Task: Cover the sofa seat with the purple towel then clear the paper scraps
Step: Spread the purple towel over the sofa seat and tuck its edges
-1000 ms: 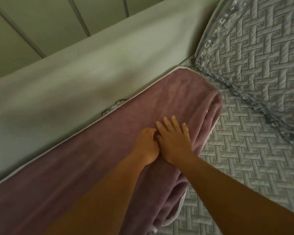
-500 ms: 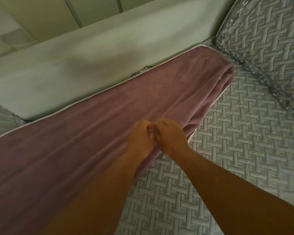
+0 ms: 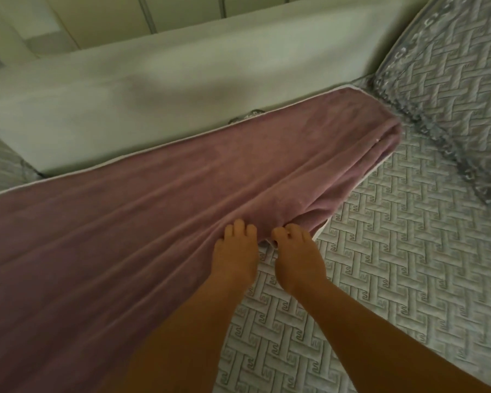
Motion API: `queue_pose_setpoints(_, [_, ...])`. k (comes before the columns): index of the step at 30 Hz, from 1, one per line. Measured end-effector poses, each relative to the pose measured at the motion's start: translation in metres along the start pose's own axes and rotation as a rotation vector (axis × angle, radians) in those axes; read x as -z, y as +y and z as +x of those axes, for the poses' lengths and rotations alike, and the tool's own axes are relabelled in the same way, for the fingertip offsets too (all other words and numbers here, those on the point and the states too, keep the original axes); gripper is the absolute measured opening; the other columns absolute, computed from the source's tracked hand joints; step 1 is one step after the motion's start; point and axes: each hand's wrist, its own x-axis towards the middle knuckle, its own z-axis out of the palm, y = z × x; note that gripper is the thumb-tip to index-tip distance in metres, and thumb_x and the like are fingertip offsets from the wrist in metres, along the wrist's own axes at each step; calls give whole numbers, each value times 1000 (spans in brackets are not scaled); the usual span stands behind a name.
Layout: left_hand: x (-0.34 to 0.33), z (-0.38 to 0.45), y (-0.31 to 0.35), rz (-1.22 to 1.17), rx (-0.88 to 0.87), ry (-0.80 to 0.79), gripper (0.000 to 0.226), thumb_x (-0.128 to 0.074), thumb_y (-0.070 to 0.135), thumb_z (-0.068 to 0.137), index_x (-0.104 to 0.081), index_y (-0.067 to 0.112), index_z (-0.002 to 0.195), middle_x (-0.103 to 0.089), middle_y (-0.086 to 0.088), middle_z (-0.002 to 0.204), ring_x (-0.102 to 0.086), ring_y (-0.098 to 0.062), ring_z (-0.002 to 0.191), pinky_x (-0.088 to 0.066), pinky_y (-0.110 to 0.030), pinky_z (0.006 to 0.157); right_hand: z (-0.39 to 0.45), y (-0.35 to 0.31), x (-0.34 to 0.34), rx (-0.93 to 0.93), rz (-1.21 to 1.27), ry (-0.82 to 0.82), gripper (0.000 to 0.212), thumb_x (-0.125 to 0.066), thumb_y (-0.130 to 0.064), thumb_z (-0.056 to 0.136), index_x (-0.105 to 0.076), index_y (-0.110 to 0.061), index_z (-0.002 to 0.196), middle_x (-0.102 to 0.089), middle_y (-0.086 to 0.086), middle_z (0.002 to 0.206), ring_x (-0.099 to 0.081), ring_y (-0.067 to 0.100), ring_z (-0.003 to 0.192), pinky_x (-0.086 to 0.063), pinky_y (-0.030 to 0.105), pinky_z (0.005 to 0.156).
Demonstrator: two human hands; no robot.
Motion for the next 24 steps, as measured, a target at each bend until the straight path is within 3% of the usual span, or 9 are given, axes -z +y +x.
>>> queue_pose_setpoints(3, [21, 17, -17, -213, 117, 91, 20, -45, 11, 91, -46, 11, 111, -46, -11, 120, -53, -29, 97, -41, -38, 73, 9, 5, -5, 27, -5, 16, 44, -57, -3, 79, -44, -19, 118, -49, 2, 119, -43, 21, 106, -39, 31, 87])
queue_pose_setpoints(7, [60, 47, -43, -323, 408, 341, 16, -42, 4, 91, -53, 9, 103, -44, -17, 117, -51, -34, 75, -36, -38, 66, 18, 11, -6, 9, -50, 21, 47, -59, -6, 80, -45, -18, 122, -48, 5, 124, -43, 25, 112, -41, 36, 92])
queue_pose_setpoints(10, [64, 53, -41, -428, 228, 365, 7, -45, 13, 91, -50, 16, 95, -47, -9, 109, -48, -26, 73, -36, -34, 65, 24, 14, -2, 26, -90, 7, 39, -56, -13, 86, -47, -20, 123, -49, 2, 124, -43, 23, 112, -41, 36, 91])
queue_pose_setpoints(11, [59, 50, -33, -442, 86, 277, 6, -49, 22, 90, -48, 20, 95, -47, -5, 107, -51, -25, 77, -39, -34, 67, 27, 15, 2, 33, -87, 11, 34, -56, -17, 87, -50, -21, 121, -50, 2, 121, -44, 23, 110, -41, 35, 90])
queue_pose_setpoints(13, [41, 39, -14, -310, -113, 10, 34, -60, 43, 82, -43, 23, 103, -44, -1, 109, -52, -23, 90, -46, -36, 72, 33, 15, 10, 37, -80, 35, 25, -57, -26, 88, -56, -21, 113, -52, 1, 115, -45, 23, 105, -42, 35, 86])
queue_pose_setpoints(15, [25, 40, -4, -110, -148, -122, 49, -65, 41, 79, -40, 18, 114, -42, -4, 117, -47, -24, 106, -45, -36, 80, 38, 16, 20, 40, -76, 48, 21, -57, -28, 87, -59, -20, 106, -52, 2, 110, -45, 23, 101, -41, 36, 85])
queue_pose_setpoints(19, [34, 56, -11, -269, 107, 111, 19, -52, 18, 88, -50, 13, 106, -56, -11, 115, -53, -32, 107, -44, -41, 84, 44, 28, 39, 63, -123, -29, 26, -69, -26, 77, -66, -23, 102, -55, 0, 116, -47, 23, 109, -39, 36, 94])
queue_pose_setpoints(21, [44, 58, -18, -221, 178, 262, 19, -46, 7, 88, -50, 11, 106, -54, -14, 115, -49, -31, 105, -41, -39, 83, 42, 39, 45, 45, -170, -19, 18, -61, -24, 84, -69, -22, 100, -58, -2, 122, -46, 22, 116, -39, 37, 98])
queue_pose_setpoints(24, [55, 54, -19, -143, 102, 354, 20, -55, 9, 85, -51, 12, 105, -48, -12, 115, -48, -28, 100, -42, -35, 78, 37, 49, 49, -44, -141, 98, 25, -47, -16, 90, -71, -21, 95, -63, 1, 110, -48, 23, 108, -41, 36, 92])
